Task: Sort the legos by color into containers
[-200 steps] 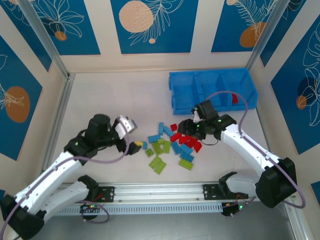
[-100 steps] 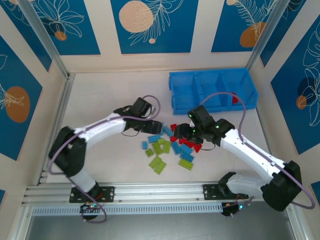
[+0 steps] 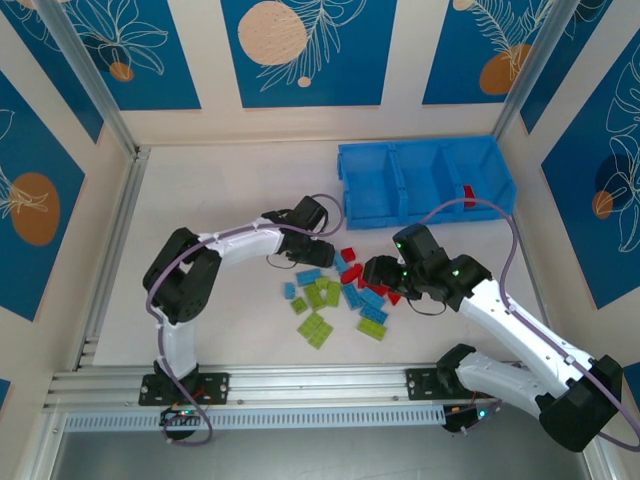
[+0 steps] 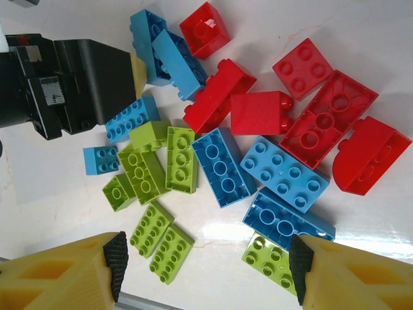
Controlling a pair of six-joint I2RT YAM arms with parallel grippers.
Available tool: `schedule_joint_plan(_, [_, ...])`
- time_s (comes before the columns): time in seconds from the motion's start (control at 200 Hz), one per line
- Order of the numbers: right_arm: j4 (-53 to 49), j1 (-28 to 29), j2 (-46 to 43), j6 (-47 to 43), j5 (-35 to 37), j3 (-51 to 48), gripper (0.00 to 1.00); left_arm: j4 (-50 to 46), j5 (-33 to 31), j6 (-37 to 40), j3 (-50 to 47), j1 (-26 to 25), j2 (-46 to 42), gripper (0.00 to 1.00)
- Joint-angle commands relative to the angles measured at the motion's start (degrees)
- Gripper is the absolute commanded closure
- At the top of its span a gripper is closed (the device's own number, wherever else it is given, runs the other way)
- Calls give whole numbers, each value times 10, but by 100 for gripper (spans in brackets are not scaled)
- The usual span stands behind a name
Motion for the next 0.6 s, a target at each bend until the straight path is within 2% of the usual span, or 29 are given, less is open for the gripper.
schedule_joint_plan(0.0, [-11,-3,-8,11,9,-7,30,10,26,18,7,-2,24,35])
schedule_joint_plan(0.195, [-9,-4,-6,12,9,-8,30,47,49,24,7,-2,49,21])
schedule_joint_plan(0.45, [-15,-4,-6,13,8,-5,30,42,10,18,36,-3,89,25])
schedule_joint_plan(0.55, [-15,-3,-6,13,6,-4,30,45,11,17,38,-3,82,25])
schedule_joint_plan(0.595, [-16,-3,-6,14,4,-3,30,60,16,16,26,-4,67,28])
